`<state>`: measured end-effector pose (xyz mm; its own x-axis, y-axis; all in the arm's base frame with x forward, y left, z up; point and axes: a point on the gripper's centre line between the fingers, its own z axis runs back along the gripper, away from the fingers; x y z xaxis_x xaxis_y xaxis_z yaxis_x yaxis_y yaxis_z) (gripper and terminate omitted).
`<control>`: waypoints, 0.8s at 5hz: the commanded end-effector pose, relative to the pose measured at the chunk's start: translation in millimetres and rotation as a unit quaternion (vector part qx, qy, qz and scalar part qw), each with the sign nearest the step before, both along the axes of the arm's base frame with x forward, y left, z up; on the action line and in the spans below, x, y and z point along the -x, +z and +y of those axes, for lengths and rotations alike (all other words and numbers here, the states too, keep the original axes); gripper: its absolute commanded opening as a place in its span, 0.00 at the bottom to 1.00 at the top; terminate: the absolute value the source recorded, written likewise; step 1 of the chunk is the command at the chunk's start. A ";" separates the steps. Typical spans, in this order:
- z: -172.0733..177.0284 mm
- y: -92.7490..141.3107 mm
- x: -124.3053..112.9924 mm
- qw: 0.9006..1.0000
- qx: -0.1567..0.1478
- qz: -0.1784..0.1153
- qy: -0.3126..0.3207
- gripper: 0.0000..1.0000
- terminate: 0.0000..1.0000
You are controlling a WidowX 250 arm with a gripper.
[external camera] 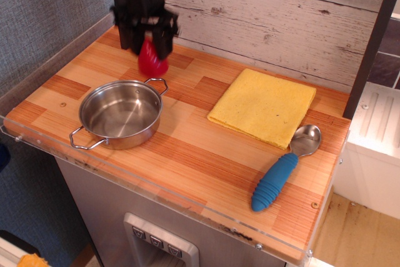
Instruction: Put food on towel
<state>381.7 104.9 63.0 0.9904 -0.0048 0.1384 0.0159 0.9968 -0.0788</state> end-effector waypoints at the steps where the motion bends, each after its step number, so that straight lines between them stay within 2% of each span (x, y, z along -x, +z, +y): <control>1: -74.1 46.0 10.1 0.995 0.036 -0.056 -0.074 0.00 0.00; 2: -113.8 40.5 13.0 0.991 0.044 -0.042 -0.118 0.00 0.00; 4: -148.8 33.9 16.6 0.986 0.035 -0.033 -0.157 0.00 0.00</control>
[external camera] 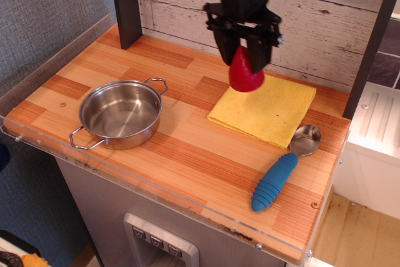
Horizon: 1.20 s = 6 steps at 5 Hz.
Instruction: Put food on towel
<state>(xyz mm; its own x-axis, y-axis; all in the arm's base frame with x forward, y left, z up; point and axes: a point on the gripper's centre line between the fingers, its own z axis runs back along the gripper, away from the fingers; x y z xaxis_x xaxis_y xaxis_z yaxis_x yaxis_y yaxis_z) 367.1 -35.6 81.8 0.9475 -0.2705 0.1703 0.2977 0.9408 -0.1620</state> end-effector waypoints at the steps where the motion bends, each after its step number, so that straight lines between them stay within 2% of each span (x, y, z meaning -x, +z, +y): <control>1: -8.3 10.0 -2.6 1.000 -0.011 -0.018 -0.009 0.00 0.00; 2: -0.9 3.0 -6.5 1.000 -0.022 -0.008 0.002 1.00 0.00; 3: 2.0 -1.5 -8.4 1.000 -0.021 0.001 0.004 1.00 0.00; 4: 6.0 6.2 -3.6 1.000 -0.020 0.000 0.002 1.00 0.00; 5: 36.0 39.2 17.6 0.999 -0.019 -0.027 0.030 1.00 0.00; 6: 61.1 45.1 36.7 0.998 -0.034 -0.023 0.047 1.00 0.00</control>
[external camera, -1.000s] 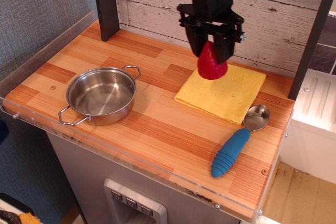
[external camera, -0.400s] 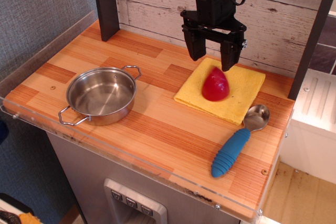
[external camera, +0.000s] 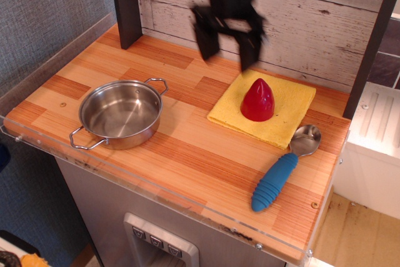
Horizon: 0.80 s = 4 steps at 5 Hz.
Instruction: Put food on towel
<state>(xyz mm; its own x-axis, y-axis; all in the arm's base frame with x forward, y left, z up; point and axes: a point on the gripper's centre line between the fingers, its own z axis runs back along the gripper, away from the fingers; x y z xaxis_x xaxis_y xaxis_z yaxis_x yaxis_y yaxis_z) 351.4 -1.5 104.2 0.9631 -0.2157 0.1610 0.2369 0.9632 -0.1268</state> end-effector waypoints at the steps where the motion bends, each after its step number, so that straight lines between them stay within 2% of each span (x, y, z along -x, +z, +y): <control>1: 57.4 9.6 49.6 0.997 -0.065 -0.006 0.043 1.00 0.00; 3: 59.6 -0.4 60.6 0.996 -0.080 0.004 0.047 1.00 0.00; 4: 62.7 -4.9 61.4 0.996 -0.067 0.040 0.034 1.00 0.00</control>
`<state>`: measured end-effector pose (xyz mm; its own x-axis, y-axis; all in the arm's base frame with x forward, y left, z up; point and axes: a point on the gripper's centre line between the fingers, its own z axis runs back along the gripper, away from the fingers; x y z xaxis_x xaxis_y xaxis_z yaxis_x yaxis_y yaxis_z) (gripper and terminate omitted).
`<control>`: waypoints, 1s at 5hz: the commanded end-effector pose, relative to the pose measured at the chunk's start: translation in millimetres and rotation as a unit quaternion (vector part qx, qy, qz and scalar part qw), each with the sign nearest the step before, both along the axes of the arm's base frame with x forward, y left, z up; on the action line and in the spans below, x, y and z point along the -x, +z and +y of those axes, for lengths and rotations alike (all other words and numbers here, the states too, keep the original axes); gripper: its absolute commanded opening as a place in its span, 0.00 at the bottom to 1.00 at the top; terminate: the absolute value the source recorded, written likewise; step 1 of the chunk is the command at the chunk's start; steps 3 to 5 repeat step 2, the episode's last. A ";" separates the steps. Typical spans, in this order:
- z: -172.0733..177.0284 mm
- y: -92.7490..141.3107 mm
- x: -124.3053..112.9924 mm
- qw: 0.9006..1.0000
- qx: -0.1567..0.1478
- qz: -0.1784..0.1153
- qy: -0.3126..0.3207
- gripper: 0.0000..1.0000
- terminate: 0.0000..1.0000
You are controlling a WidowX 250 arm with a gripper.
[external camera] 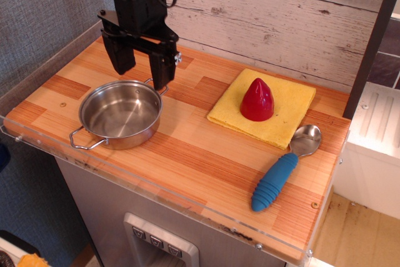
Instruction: Put food on towel
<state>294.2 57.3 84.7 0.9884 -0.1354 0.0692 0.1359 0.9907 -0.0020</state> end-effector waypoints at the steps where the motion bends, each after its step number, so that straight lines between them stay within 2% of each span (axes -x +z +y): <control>1: 3.9 14.6 4.2 1.000 0.004 0.006 -0.015 1.00 0.00; 2: 3.9 14.6 4.2 1.000 0.004 0.006 -0.015 1.00 1.00; 5: 3.9 14.6 4.2 1.000 0.004 0.006 -0.015 1.00 1.00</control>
